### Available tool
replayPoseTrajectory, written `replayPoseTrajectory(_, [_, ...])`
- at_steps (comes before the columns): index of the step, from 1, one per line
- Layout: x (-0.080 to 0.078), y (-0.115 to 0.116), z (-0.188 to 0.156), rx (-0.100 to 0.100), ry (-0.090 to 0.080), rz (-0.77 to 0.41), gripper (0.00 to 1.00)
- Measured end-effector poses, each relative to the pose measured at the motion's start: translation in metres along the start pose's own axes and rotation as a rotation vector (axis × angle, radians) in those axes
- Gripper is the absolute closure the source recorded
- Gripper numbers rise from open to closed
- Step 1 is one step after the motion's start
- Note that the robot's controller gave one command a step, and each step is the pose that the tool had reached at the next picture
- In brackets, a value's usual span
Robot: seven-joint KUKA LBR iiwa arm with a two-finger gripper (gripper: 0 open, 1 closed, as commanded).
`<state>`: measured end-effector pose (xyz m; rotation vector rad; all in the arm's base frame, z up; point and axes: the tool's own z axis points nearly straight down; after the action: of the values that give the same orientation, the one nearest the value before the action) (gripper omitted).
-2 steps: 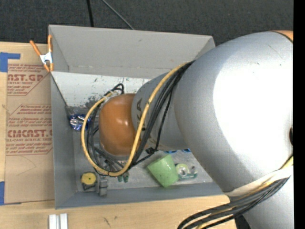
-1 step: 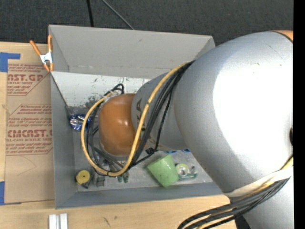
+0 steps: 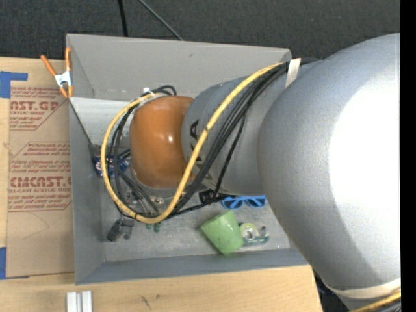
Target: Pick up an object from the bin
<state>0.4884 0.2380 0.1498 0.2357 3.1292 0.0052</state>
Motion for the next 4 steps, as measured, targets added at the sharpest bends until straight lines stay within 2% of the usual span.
replayPoseTrajectory(1, [-0.005,0.000,-0.072,-0.001,-0.003,0.000,1.00])
replayPoseTrajectory(2, [-0.059,0.001,-0.011,0.004,0.005,-0.245,1.00])
replayPoseTrajectory(3, [-0.053,0.003,-0.009,0.004,0.003,0.174,1.00])
replayPoseTrajectory(4, [-0.068,0.014,-0.018,0.003,0.000,0.158,1.00])
